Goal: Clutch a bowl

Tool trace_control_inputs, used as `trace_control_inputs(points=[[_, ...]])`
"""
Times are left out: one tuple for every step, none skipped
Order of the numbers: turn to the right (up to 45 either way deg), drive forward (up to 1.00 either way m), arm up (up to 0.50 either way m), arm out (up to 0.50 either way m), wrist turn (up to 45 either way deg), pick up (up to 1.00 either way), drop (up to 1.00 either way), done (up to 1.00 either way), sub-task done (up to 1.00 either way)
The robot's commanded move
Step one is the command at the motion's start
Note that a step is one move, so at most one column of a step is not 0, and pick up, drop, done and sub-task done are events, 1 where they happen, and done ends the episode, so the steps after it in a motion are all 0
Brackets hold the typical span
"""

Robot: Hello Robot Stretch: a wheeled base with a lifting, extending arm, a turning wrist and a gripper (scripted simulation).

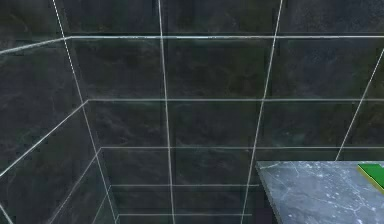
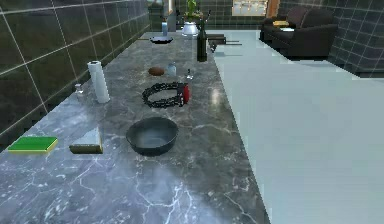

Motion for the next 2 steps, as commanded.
trace_control_inputs(points=[[0.0,0.0,0.5,0.0,0.0,0.0,0.0,0.0,0.0],[0.0,0.0,0.38,0.0,0.0,0.0,0.0,0.0,0.0]])
